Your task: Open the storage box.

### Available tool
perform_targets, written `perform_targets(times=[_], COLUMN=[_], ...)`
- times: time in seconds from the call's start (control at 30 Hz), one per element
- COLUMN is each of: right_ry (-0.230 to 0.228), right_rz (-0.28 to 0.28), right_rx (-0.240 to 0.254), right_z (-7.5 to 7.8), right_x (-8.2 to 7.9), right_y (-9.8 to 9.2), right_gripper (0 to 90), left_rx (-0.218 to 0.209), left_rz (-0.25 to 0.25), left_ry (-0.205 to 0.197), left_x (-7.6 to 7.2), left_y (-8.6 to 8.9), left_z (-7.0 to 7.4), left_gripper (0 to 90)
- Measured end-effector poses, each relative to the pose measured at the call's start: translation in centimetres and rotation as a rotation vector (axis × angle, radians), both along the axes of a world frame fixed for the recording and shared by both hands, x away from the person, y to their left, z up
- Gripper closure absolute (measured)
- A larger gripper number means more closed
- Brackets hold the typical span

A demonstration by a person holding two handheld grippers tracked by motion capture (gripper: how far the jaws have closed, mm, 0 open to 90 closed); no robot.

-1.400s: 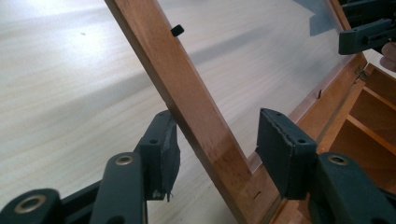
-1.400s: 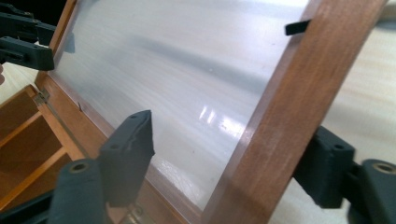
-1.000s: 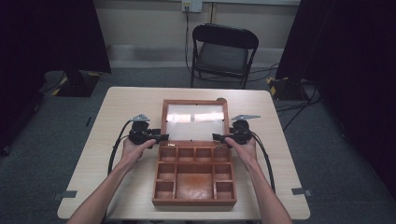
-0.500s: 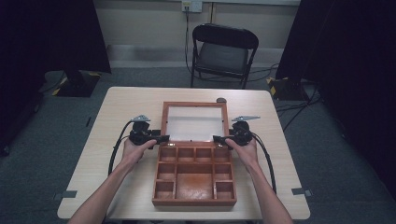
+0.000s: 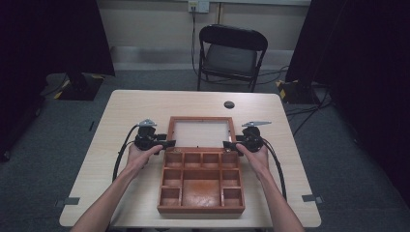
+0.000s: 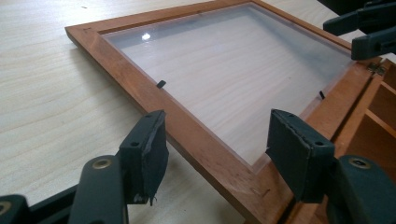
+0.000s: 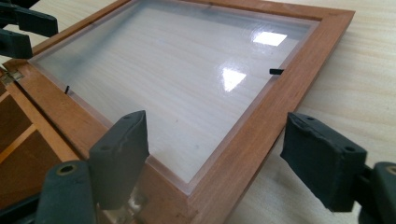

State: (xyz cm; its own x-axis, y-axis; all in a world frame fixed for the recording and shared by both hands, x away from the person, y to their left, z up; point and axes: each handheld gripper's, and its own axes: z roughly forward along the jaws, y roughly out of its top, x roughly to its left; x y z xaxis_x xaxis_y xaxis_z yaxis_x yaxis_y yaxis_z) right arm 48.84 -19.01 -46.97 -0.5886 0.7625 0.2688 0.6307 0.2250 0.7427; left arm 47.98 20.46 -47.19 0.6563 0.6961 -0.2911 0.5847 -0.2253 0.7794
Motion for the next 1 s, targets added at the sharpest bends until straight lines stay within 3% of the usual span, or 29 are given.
perform_targets(times=[0.23,0.5,0.57,0.6,0.67,0.7,0.73,0.8,1.0], right_ry=[-0.03,-0.065,-0.054,-0.054,-0.01,-0.01,-0.013,-0.023,-0.022], right_rz=[-0.014,-0.026,-0.057,-0.057,-0.107,-0.107,-0.139,-0.15,-0.19], right_rx=[0.02,0.035,0.013,0.013,0.068,0.068,0.035,0.008,-0.043], right_z=[1.1,3.0,3.1,3.1,3.0,3.0,3.0,2.9,2.6], right_x=[-0.9,-3.3,-4.3,-4.3,-5.2,-5.2,-5.9,-6.5,-7.9], right_y=[-1.0,-2.9,-3.8,-3.8,-5.0,-5.0,-5.5,-6.2,-7.9], right_gripper=[19.6,14.9,14.6,14.6,14.8,14.8,14.8,14.7,14.7], left_rx=[0.032,0.062,0.052,0.086,0.089,0.089,0.106,0.125,0.163], left_rz=[0.017,0.031,0.043,0.053,0.051,0.051,0.049,0.052,0.086], left_ry=[-0.034,-0.03,-0.022,-0.03,-0.031,-0.031,-0.032,-0.033,-0.015], left_x=[-0.7,-2.1,-2.5,-2.9,-3.5,-3.5,-3.9,-4.3,-5.0], left_y=[1.1,3.1,3.4,3.5,3.8,3.8,4.0,4.4,6.4], left_z=[1.1,1.7,1.8,1.9,2.0,2.0,2.0,1.8,1.3], left_gripper=[31.8,28.0,27.5,27.5,25.8,25.8,25.8,25.8,24.1])
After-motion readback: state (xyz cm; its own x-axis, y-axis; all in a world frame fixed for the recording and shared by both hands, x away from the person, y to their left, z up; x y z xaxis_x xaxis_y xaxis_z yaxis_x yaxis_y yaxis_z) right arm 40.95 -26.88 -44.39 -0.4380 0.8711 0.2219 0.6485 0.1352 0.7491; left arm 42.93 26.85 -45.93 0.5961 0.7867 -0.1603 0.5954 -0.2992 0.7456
